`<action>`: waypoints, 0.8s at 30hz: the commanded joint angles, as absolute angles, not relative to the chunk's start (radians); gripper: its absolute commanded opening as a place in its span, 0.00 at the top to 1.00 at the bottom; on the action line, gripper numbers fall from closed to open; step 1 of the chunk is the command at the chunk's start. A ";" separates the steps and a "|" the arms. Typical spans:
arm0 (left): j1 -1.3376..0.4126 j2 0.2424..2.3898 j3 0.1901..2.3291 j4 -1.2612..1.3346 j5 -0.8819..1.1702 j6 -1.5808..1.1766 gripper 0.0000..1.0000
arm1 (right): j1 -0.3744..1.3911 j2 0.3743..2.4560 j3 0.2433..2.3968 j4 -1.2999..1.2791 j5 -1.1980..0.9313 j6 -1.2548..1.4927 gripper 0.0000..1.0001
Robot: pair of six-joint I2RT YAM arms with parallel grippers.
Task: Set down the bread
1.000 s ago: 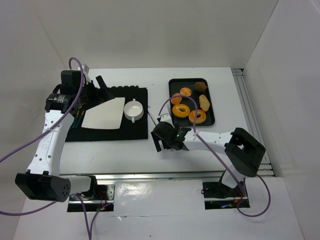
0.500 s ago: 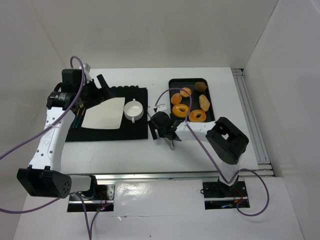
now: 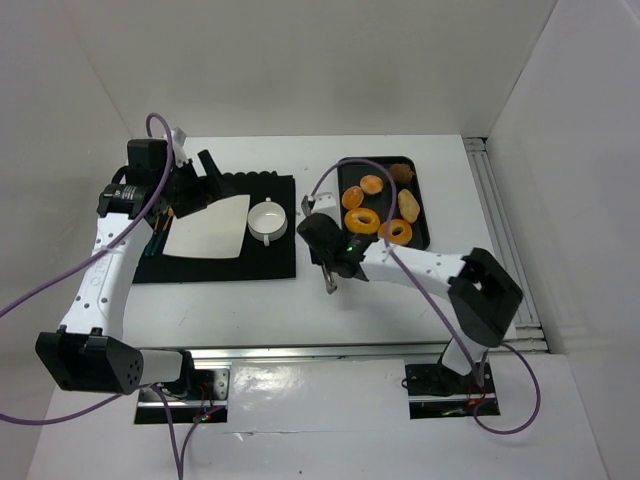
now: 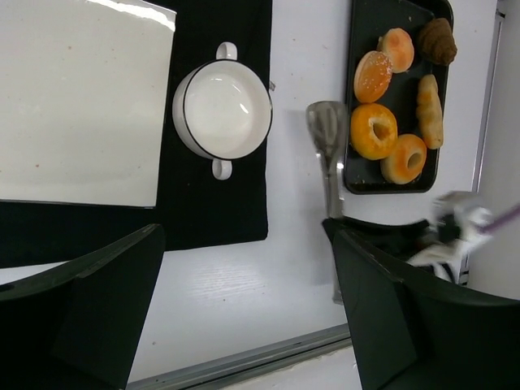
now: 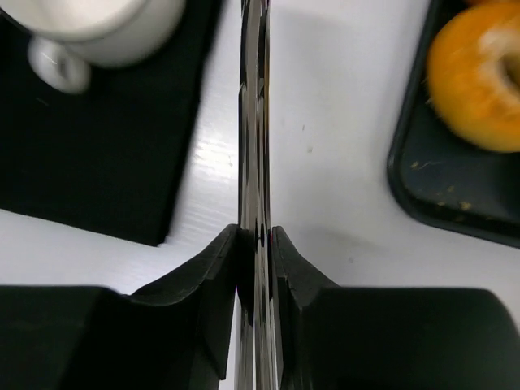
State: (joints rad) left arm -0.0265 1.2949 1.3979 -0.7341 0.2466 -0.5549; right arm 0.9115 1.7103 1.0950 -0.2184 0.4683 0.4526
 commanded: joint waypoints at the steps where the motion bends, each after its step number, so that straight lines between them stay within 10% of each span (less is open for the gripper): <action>1: -0.020 1.284 1.417 -0.699 0.262 -0.554 0.02 | 0.890 1.530 1.180 -0.291 0.538 0.463 0.73; 24: -0.020 1.255 1.420 -0.709 0.249 -0.525 0.05 | 0.198 1.465 1.290 -0.486 -0.141 0.396 0.64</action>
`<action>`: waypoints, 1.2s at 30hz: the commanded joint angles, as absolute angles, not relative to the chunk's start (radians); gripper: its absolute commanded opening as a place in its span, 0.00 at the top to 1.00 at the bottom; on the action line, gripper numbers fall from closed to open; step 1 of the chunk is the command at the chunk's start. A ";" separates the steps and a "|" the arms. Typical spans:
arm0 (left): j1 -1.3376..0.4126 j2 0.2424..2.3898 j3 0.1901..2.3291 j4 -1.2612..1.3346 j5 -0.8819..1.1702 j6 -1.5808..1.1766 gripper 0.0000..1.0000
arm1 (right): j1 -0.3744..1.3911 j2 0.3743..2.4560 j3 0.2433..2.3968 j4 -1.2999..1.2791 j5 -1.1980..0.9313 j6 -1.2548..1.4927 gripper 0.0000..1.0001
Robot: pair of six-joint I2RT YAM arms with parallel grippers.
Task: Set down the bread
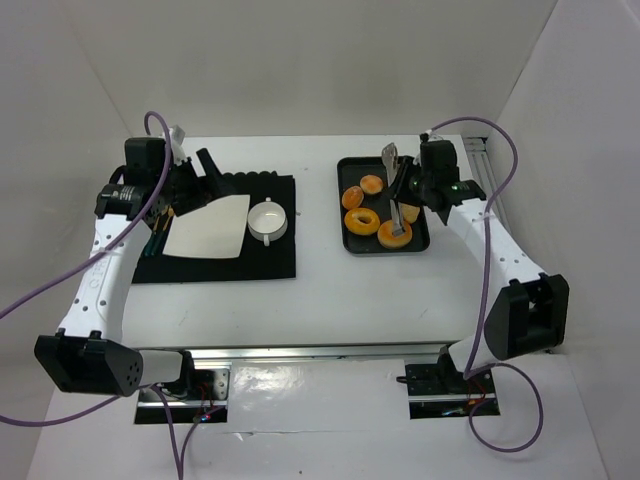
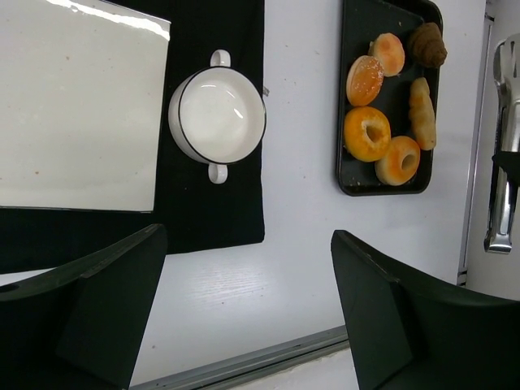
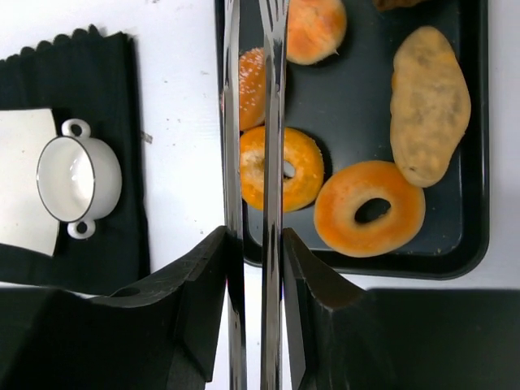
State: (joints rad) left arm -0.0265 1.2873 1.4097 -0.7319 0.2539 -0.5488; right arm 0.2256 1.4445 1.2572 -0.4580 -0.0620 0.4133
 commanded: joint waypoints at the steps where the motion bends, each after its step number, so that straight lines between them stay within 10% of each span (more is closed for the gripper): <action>1: -0.020 1.255 1.420 -0.709 0.249 -0.525 0.05 | 0.198 1.465 1.290 -0.486 -0.141 0.405 0.61; 21: -0.020 1.284 1.430 -0.709 0.258 -0.525 0.05 | 0.140 1.586 1.313 -0.488 -0.152 0.482 0.31; 36: -0.002 1.322 1.411 -0.699 0.279 -0.535 0.05 | 0.121 1.773 1.402 -0.420 -0.185 0.511 0.31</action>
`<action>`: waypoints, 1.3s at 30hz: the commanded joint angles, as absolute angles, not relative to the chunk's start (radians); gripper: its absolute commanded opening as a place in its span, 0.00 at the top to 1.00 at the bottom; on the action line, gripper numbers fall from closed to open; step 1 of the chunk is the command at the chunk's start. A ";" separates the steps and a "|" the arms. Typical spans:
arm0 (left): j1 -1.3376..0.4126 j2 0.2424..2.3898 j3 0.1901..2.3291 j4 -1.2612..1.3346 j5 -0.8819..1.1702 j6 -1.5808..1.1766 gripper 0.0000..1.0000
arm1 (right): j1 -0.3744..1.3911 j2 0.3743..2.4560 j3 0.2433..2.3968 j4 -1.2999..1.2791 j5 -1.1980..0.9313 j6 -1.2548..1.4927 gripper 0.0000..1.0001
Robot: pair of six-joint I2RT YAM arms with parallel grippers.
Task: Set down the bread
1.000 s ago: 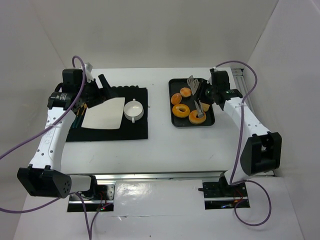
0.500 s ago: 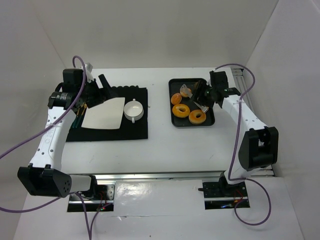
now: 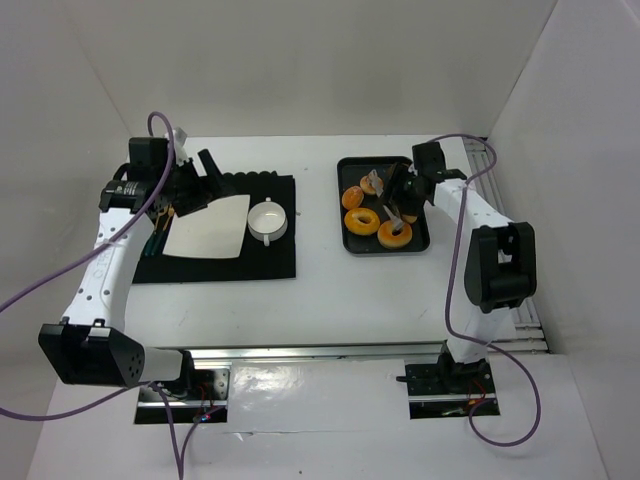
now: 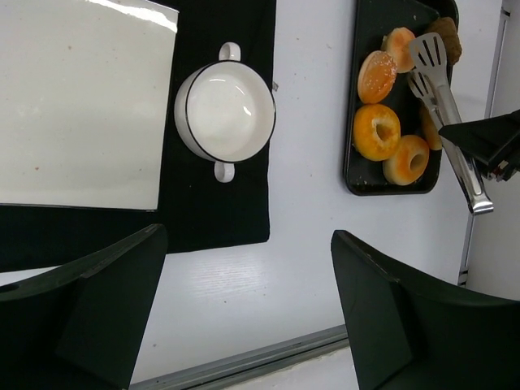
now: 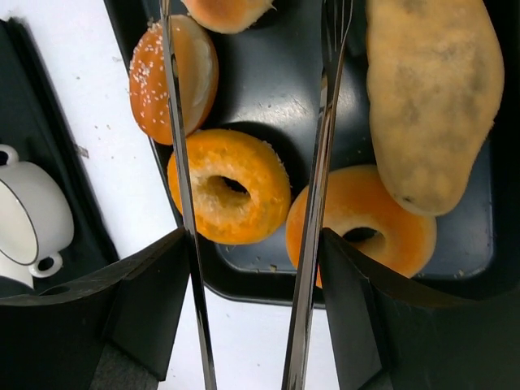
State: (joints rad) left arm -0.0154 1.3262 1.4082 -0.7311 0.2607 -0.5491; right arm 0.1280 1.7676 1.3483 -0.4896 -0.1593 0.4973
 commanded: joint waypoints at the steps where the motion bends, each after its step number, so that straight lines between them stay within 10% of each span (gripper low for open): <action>1: -0.002 1.331 1.411 -0.699 0.279 -0.535 0.05 | 0.121 1.784 1.402 -0.410 -0.186 0.511 0.31; 7: -0.002 1.341 1.411 -0.690 0.279 -0.535 0.05 | 0.121 1.819 1.454 -0.431 -0.215 0.500 0.37; 16: -0.002 1.341 1.411 -0.690 0.288 -0.535 0.05 | 0.130 1.729 1.422 -0.431 -0.128 0.509 0.77; 26: 0.080 1.330 1.495 -0.750 0.270 -0.535 0.05 | 0.285 1.612 1.557 -0.468 -0.021 0.448 0.81; 39: 0.216 1.187 1.531 -0.795 0.147 -0.581 0.05 | 0.785 2.055 1.965 -0.433 -0.106 0.413 0.81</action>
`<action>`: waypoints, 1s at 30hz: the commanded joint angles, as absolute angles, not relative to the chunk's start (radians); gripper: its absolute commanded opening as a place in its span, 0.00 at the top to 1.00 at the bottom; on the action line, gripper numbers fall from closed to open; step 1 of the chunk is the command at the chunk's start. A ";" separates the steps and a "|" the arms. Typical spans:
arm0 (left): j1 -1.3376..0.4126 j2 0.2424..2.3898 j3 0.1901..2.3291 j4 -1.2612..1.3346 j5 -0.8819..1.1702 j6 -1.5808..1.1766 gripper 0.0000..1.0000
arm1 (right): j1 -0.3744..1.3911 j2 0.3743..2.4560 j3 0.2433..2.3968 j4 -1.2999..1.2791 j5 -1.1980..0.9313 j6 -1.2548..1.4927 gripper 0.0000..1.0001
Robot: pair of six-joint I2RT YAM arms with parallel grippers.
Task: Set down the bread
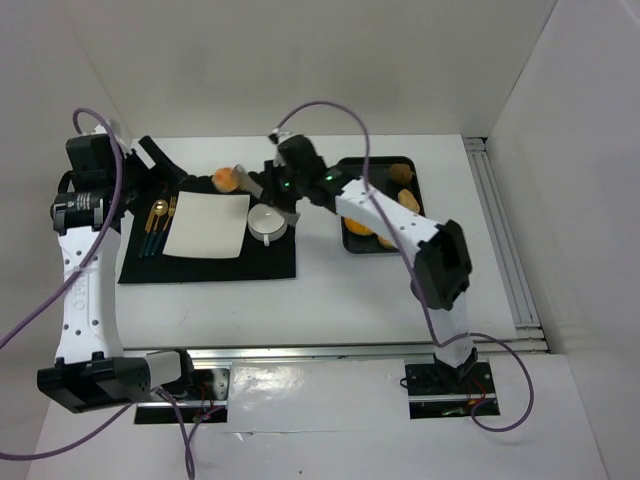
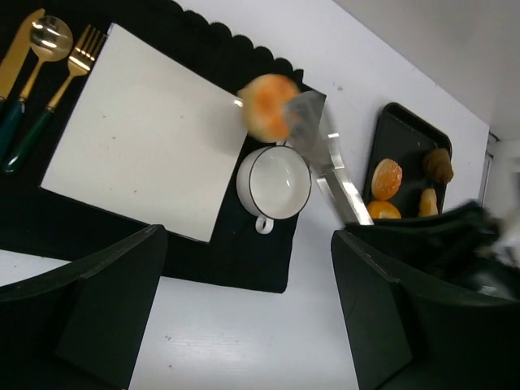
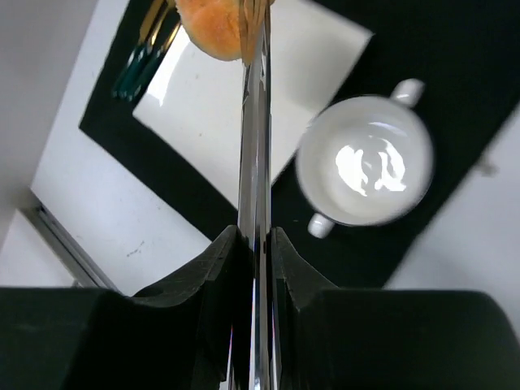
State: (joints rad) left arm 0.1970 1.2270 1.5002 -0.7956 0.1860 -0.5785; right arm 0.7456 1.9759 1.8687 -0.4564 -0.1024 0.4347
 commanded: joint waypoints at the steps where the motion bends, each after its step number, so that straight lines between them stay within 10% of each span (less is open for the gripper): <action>1: 0.216 1.187 1.531 -0.808 0.147 -0.581 0.05 | 0.801 2.087 1.992 -0.433 -0.106 0.413 0.81; 8: 0.225 1.178 1.509 -0.808 0.186 -0.581 0.05 | 0.880 2.275 2.114 -0.376 -0.055 0.403 0.81; 18: 0.225 1.160 1.500 -0.818 0.195 -0.572 0.05 | 0.890 2.249 2.115 -0.387 -0.028 0.403 0.46; 30: 0.225 1.169 1.539 -0.808 0.206 -0.572 0.05 | 0.773 1.979 1.923 -0.353 0.119 0.383 0.46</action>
State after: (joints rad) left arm 0.2195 1.1877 1.4994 -0.8295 0.1886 -0.5793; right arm 0.8356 2.1578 1.9957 -0.4393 0.0219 0.4011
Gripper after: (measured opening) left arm 0.950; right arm 0.544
